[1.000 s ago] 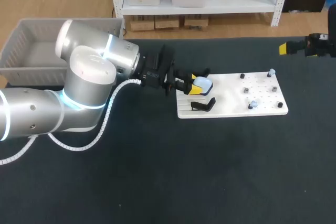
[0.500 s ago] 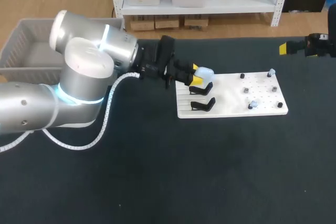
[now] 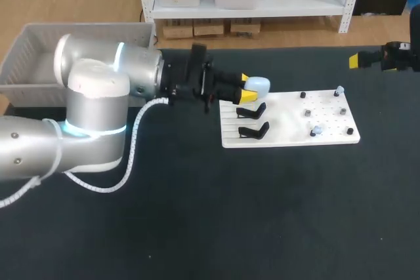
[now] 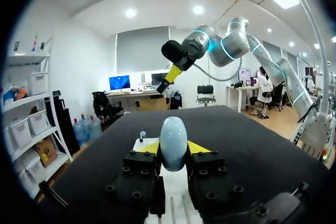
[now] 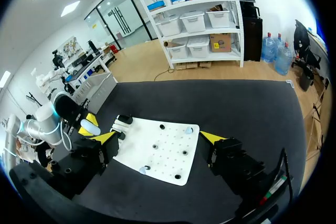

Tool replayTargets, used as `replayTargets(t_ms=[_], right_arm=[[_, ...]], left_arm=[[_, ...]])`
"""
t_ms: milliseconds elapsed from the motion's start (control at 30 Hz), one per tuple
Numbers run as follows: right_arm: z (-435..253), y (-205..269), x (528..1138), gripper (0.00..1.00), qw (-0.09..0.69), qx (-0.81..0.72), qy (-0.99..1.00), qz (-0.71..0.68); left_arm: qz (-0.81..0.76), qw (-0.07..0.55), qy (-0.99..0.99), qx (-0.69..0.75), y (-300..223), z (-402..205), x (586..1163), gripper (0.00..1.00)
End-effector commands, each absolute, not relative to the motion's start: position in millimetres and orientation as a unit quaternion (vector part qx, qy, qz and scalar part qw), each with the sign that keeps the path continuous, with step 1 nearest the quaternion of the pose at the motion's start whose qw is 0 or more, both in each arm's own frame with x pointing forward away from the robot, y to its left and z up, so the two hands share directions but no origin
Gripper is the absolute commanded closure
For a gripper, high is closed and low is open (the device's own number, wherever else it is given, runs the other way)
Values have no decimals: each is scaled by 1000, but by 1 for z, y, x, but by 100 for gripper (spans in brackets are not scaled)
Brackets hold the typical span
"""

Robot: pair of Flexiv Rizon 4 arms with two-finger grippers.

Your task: Pick up each earbud case from the left stands, insert the matching earbuds, close the lid, and place the case in the box.

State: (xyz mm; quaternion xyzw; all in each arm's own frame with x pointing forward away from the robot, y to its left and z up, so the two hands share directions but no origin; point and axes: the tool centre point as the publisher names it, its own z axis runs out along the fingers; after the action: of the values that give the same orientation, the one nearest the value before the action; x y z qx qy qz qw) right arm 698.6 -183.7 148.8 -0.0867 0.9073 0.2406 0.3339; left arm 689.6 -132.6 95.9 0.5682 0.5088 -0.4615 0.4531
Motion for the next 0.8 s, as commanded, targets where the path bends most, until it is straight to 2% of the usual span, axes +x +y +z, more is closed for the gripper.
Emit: replayTargets(t_ms=[33,800], right_arm=[[149,-184,698,0,334,-87,907,240],[149,-184,698,0,334,-87,907,240]], left_arm=[[-469,474,503,550,-136,94,684,100],[-473,478,502,544,-135,103,675,100]])
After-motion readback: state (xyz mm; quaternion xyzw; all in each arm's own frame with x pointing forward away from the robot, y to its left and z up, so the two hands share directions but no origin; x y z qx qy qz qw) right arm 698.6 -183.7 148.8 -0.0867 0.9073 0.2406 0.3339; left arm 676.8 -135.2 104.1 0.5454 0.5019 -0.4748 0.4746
